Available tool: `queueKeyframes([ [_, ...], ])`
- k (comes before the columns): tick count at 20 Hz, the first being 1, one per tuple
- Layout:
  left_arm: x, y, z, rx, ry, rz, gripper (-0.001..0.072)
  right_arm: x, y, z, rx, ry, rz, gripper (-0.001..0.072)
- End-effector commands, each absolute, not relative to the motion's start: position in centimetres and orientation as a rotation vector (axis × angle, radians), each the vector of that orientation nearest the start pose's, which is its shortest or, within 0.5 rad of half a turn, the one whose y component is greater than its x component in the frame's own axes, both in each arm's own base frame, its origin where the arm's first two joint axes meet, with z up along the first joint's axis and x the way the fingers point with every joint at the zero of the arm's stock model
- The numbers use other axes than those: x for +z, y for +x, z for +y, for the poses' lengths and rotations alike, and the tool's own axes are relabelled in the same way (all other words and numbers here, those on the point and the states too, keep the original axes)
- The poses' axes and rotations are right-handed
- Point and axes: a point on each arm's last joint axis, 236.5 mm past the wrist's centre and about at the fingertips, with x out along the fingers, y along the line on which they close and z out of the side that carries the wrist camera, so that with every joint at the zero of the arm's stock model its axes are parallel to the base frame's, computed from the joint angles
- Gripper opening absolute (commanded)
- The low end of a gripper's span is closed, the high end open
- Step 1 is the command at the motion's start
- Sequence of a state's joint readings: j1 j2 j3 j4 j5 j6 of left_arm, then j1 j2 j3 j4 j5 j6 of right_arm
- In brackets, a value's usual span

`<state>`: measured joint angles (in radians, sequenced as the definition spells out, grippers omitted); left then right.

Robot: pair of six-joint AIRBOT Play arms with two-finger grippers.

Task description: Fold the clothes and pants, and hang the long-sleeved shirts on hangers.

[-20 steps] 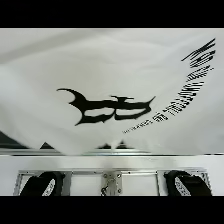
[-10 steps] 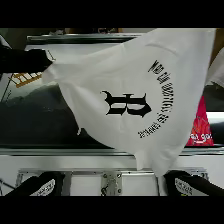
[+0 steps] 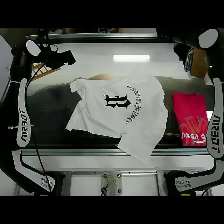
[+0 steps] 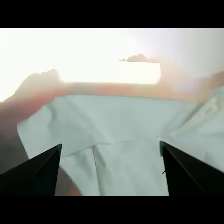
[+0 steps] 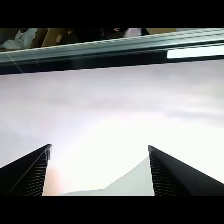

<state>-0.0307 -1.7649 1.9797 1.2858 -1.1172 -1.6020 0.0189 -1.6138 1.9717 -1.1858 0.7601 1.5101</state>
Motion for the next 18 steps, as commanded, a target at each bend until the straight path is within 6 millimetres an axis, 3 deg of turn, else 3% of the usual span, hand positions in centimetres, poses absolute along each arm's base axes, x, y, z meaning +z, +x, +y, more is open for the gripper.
queueKeyframes([
  [1,9.2,54.9,-4.6,-0.149,-0.206,1.007,0.0615,27.4,57.1,4.3,0.208,0.246,0.451,0.0659],
  [3,5.8,50.7,-2.3,-0.072,-0.137,1.123,0.0615,27.4,53.7,3.2,0.217,0.186,0.528,0.0659],
  [5,2.0,45.2,-0.7,-0.018,-0.072,1.243,0.0616,25.9,49.8,2.9,0.224,0.164,0.632,0.0658],
  [8,-2.9,37.4,-1.3,-0.025,-0.042,1.381,0.0615,23.1,44.9,3.7,0.232,0.176,0.722,0.0658],
  [10,-5.5,33.5,-2.2,-0.043,-0.024,1.416,0.0615,20.7,42.3,4.1,0.232,0.188,0.773,0.0658],
  [14,-8.5,30.8,-1.9,-0.017,-0.067,1.414,0.0615,14.0,37.0,3.6,0.193,0.252,0.932,0.0659],
  [18,-10.5,30.5,-2.2,-0.013,-0.365,1.472,0.0615,6.1,31.8,0.8,0.091,0.372,1.116,0.0659],
])
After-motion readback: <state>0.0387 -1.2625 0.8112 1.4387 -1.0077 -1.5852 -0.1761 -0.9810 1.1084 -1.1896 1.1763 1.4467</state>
